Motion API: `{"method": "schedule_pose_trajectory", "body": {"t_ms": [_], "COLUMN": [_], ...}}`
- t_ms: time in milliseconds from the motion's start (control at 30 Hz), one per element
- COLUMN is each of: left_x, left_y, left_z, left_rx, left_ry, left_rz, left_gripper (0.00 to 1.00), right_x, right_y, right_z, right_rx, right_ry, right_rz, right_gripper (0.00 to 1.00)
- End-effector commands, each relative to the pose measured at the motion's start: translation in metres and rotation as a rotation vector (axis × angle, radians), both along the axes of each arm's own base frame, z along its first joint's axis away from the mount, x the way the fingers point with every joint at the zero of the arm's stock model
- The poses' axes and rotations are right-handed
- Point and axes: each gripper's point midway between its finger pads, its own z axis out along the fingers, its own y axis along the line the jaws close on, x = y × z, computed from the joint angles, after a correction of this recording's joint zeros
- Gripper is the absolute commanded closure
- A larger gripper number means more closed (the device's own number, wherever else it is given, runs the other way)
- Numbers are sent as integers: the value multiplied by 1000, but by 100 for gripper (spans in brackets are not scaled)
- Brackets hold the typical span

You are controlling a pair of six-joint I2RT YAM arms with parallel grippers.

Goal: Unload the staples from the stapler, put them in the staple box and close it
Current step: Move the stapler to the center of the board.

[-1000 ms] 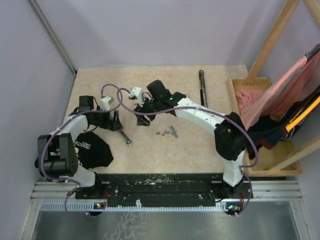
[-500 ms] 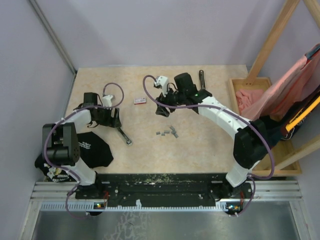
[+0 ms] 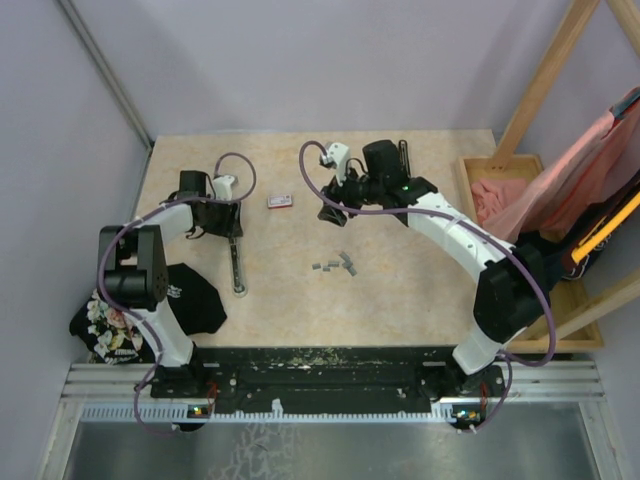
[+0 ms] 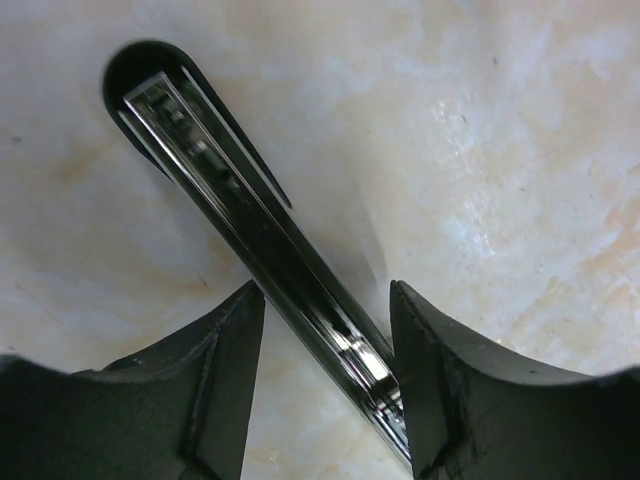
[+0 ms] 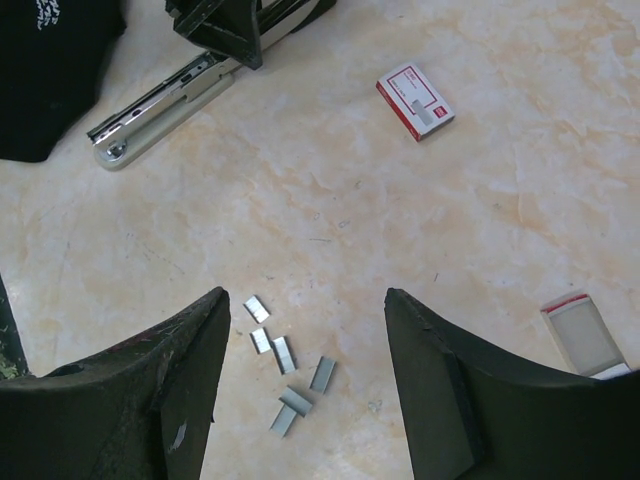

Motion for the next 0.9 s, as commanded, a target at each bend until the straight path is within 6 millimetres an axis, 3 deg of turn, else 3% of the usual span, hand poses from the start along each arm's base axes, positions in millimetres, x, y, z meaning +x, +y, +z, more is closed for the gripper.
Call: {"method": "schedule_pose_trajectory", "body": {"t_ms": [0, 133, 200, 333, 400, 500, 633, 867], "left_x": [28, 37, 35, 18, 7, -10, -30, -47], "left_y": [5, 8, 5, -3, -3, -3, -1, -8], "left_z": [8, 4, 6, 16, 24, 27, 22, 9], "left_rx": [39, 61, 46, 3, 1, 7, 21, 10], "left_ry": [-60, -51, -38, -23, -27, -13, 27, 113], "left_rz": [-1, 5, 1, -6, 0, 3, 6, 16], "left_gripper": [43, 48, 43, 23, 20, 21, 30, 34], "right_x": [0, 1, 1, 2, 1, 2, 2, 0], "right_y": [-2, -6, -8, -12, -13, -13, -13, -13], "right_z": [36, 40, 41, 41, 42, 43, 43, 44], "right_rx": [66, 71, 72, 75, 77, 79, 79, 81], "right_ry": [-90, -99, -103, -106, -105, -109, -109, -110], "right_rz": [10, 2, -2, -8, -8, -7, -7, -7], "right_gripper": [36, 36, 36, 36, 36, 36, 36, 36]}}
